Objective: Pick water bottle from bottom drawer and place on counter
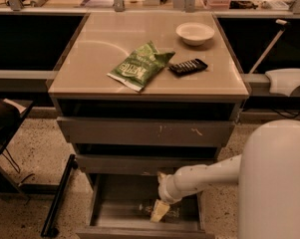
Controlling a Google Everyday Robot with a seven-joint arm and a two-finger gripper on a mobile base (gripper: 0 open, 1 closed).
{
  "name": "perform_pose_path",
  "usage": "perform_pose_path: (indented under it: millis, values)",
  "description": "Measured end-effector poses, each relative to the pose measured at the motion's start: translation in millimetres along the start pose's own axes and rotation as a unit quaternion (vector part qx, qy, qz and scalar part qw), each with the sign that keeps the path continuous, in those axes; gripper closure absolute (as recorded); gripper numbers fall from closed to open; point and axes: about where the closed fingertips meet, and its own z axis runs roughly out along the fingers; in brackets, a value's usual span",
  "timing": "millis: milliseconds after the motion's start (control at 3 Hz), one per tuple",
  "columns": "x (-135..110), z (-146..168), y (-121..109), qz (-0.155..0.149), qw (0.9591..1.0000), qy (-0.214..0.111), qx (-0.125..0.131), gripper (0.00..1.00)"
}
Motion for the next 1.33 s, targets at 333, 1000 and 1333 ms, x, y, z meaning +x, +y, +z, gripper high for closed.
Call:
perform_pose_path:
  millis: [333, 1000, 1333]
  values:
    - [16.0, 62.2, -19.3, 0.040, 0.9990, -0.006, -0.021, 0.00]
    - [23.9, 91.6, -31.0, 0.062, 0.9978, -0.015, -0.017, 0.00]
    - [54.4, 112.3, -38.2, 0.112, 0.9937, -0.006, -0.009, 0.00]
